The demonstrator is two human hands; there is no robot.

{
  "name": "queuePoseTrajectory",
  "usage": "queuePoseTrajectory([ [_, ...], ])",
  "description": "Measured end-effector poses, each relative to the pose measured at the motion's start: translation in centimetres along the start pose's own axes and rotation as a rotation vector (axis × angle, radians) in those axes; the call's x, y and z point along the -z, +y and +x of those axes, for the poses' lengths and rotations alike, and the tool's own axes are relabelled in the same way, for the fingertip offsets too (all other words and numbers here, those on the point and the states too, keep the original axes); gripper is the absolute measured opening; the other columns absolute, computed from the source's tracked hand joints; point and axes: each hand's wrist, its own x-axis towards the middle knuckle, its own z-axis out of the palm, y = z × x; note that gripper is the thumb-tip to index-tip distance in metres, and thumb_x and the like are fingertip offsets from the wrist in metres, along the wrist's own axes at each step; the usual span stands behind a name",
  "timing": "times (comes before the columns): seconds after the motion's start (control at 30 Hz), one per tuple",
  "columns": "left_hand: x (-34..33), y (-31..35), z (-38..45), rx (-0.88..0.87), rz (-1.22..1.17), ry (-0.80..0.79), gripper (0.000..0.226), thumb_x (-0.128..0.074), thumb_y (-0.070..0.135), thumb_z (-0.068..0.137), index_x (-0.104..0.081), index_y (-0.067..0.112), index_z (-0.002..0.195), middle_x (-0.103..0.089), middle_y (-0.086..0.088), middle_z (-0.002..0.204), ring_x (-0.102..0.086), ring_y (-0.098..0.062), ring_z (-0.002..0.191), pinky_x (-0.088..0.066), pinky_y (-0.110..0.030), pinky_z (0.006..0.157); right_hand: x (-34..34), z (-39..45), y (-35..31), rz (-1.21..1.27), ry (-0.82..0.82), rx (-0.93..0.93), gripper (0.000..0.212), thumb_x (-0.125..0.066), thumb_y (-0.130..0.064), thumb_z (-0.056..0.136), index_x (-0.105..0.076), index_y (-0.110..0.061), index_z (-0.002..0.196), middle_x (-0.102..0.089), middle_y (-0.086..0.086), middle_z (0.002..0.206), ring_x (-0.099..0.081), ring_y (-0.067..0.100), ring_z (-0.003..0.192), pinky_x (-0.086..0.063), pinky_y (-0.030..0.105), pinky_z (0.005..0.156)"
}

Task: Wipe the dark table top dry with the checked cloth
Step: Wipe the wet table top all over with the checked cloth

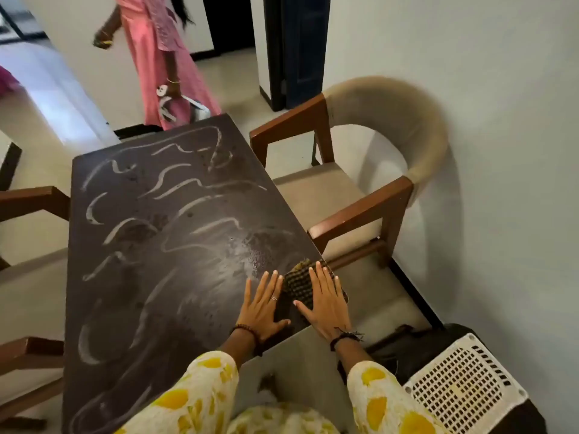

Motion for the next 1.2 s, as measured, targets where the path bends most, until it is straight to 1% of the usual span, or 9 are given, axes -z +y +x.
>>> queuePoseTrajectory([
  [0.13,-2.7,-1.2,-0.5,0.015,-0.047,-0.246,0.101,-0.036,0.075,0.075,0.022,0.019,0.136,0.016,-0.007,0.152,0.04,-0.028,0.126,0.042,-0.047,0.088,-1.9,1.1,-1.1,-0.064,-0.112,-0.107,0.091,-0.041,-0.064,0.086,0.004,-0.016,0.149,0.008,0.011,0.159,0.004,0.026,0.146,0.004,0.041,0.118],
  [0.23,-3.7,-1.7,-0.6,0.035,-0.127,-0.295,0.096,-0.026,0.077,0.076,0.024,0.02,0.135,0.025,-0.002,0.148,0.05,-0.016,0.119,0.04,-0.049,0.09,-2.9,1.8,-2.5,-0.066,-0.134,-0.166,0.093,-0.048,-0.062,0.083,-0.002,-0.015,0.15,-0.002,0.015,0.158,-0.001,0.03,0.146,0.002,0.046,0.117],
  [0.33,-4.2,-1.9,-0.9,0.022,-0.198,-0.3,0.095,-0.026,0.076,0.077,0.02,0.02,0.138,0.022,-0.007,0.15,0.047,-0.013,0.123,0.036,-0.051,0.096,-3.2,2.1,-3.1,-0.059,-0.008,-0.216,0.083,-0.067,-0.048,0.077,-0.034,-0.01,0.143,-0.033,0.02,0.149,-0.031,0.037,0.138,-0.02,0.053,0.113],
  [0.4,-4.5,-2.0,-1.0,0.015,-0.254,-0.229,0.096,-0.033,0.075,0.077,0.005,0.017,0.144,0.011,-0.009,0.151,0.044,-0.01,0.125,0.03,-0.053,0.1,-3.5,2.3,-3.4,-0.086,0.076,-0.238,0.076,-0.079,-0.041,0.067,-0.053,-0.009,0.131,-0.052,0.02,0.135,-0.053,0.037,0.122,-0.04,0.055,0.1],
  [0.5,-4.5,-2.4,-1.0,0.026,-0.296,-0.167,0.093,-0.045,0.071,0.075,-0.021,0.013,0.143,-0.01,-0.011,0.15,0.032,-0.012,0.133,0.021,-0.053,0.102,-3.5,2.8,-3.8,-0.171,0.07,-0.256,0.075,-0.084,-0.037,0.059,-0.059,-0.008,0.123,-0.059,0.02,0.126,-0.061,0.035,0.112,-0.048,0.053,0.091],
  [0.67,-4.7,-3.2,-0.6,-0.005,-0.247,-0.264,0.085,-0.03,0.071,0.08,0.004,0.026,0.144,0.008,-0.002,0.154,0.034,-0.028,0.13,0.036,-0.054,0.094,-3.1,3.9,-4.6,-0.253,-0.027,-0.317,0.077,-0.089,-0.024,0.053,-0.06,-0.003,0.121,-0.061,0.024,0.122,-0.063,0.037,0.107,-0.053,0.05,0.085],
  [0.87,-3.9,-5.7,0.3,0.013,-0.269,-0.228,0.072,-0.029,0.066,0.084,-0.017,0.027,0.144,-0.017,0.005,0.154,0.026,-0.018,0.134,0.039,-0.053,0.092,-0.7,5.4,-3.8,-0.159,-0.107,-0.31,0.05,-0.044,-0.016,0.095,-0.03,-0.01,0.143,-0.04,0.016,0.145,-0.053,0.034,0.119,-0.048,0.041,0.093],
  [1.0,-3.3,-7.9,0.0,0.163,-0.338,-0.189,0.073,-0.033,0.067,0.083,-0.021,0.026,0.143,-0.02,0.005,0.153,0.02,-0.015,0.136,0.039,-0.051,0.092,2.2,9.0,-5.9,0.2,-0.058,-0.363,0.038,-0.054,-0.015,0.089,-0.054,-0.013,0.127,-0.065,0.016,0.116,-0.06,0.035,0.106,-0.047,0.04,0.088],
  [1.2,-2.7,-13.3,0.0,0.387,-0.371,-0.144,0.072,-0.035,0.064,0.085,-0.013,0.029,0.144,-0.011,0.008,0.154,0.021,-0.014,0.137,0.038,-0.05,0.093,1.5,15.8,-13.0,1.33,-0.16,-0.552,0.021,-0.053,0.002,0.088,-0.067,-0.009,0.098,-0.07,0.005,0.092,-0.069,0.009,0.078,-0.053,0.017,0.062],
])
